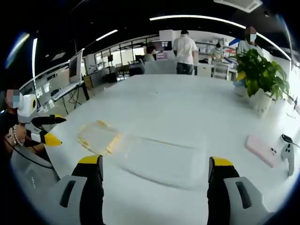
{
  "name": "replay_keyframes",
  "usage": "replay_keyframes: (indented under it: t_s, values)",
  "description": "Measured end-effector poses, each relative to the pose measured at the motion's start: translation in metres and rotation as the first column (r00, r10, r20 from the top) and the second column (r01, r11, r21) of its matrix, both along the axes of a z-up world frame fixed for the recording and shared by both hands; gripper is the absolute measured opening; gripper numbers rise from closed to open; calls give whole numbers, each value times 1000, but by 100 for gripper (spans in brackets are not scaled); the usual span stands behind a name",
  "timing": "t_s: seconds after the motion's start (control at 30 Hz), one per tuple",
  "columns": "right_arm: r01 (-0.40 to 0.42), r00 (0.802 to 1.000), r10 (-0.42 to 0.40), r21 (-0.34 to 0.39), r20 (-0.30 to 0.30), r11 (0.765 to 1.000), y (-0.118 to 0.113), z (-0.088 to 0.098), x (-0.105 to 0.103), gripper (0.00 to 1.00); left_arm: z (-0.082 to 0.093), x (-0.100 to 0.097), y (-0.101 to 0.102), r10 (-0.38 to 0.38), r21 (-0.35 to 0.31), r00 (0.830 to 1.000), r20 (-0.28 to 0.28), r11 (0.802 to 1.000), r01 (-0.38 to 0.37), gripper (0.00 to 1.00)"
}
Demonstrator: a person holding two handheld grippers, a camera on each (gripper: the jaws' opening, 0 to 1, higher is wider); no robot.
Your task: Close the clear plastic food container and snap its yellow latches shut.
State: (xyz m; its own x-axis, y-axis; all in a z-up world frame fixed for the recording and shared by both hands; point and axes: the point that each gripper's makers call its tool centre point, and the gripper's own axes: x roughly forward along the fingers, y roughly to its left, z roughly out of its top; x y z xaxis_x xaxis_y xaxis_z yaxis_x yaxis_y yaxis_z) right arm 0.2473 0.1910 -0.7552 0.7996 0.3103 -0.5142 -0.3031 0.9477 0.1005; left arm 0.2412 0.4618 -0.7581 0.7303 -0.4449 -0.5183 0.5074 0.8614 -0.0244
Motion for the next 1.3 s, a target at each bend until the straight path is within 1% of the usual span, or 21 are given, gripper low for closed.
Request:
replay_keyframes:
  t_s: [0.33,0.73,0.87,1.13,1.2,1.3]
  values:
    - [0,1000,0,-3,-2,1000,0,0,-1,90,-1,0,1,0,5,1000,-3,1000,0,82]
    - [-4,1000,4,1,-6,1000,1,-1,-1,88,1,0,1,2,-3,1000,1,1000,-2,82]
    - [-8,1000,8,-5,-17,1000,1,-3,-2,88,1,0,1,3,-6,1000,0,1000,-3,82]
    - [-9,1000,9,6,-16,1000,3,-2,-2,87,-1,0,0,1,-5,1000,-5,1000,-1,82]
    - [-13,1000,13,9,-15,1000,3,-1,-2,87,-2,-1,0,-2,-8,1000,-13,1000,2,82]
    - [-19,1000,20,14,-18,1000,5,-2,-2,86,0,-1,-4,-15,-25,1000,-11,1000,14,84]
